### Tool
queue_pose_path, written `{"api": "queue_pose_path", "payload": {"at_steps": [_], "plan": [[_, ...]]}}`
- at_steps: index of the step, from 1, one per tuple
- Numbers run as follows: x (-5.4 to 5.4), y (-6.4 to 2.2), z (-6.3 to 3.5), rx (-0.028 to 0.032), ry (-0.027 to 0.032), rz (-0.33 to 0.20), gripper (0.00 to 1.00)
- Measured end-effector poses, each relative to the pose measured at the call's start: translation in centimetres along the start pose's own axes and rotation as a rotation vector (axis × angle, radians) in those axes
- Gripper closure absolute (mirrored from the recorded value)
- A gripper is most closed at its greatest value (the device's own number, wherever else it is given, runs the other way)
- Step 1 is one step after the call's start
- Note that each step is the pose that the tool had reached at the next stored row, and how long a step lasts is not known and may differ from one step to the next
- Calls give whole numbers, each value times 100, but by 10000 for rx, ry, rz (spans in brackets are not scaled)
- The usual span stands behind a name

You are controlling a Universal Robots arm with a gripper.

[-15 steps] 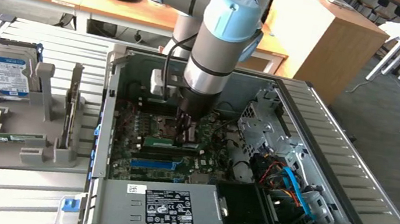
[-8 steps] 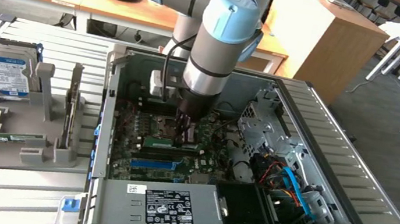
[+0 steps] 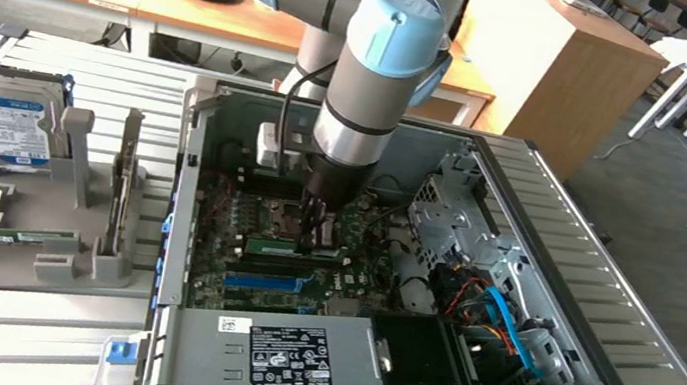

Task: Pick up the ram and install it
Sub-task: 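Insert the ram into the slot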

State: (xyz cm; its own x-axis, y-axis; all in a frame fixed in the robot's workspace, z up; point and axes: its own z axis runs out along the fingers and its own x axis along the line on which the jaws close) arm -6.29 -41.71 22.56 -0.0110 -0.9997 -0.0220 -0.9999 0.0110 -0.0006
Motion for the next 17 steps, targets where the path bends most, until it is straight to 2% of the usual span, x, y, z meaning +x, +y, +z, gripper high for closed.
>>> {"api": "queue_pose_path", "payload": {"at_steps": [17], "plan": [[0,-4,22,0,-1,0,88]]}}
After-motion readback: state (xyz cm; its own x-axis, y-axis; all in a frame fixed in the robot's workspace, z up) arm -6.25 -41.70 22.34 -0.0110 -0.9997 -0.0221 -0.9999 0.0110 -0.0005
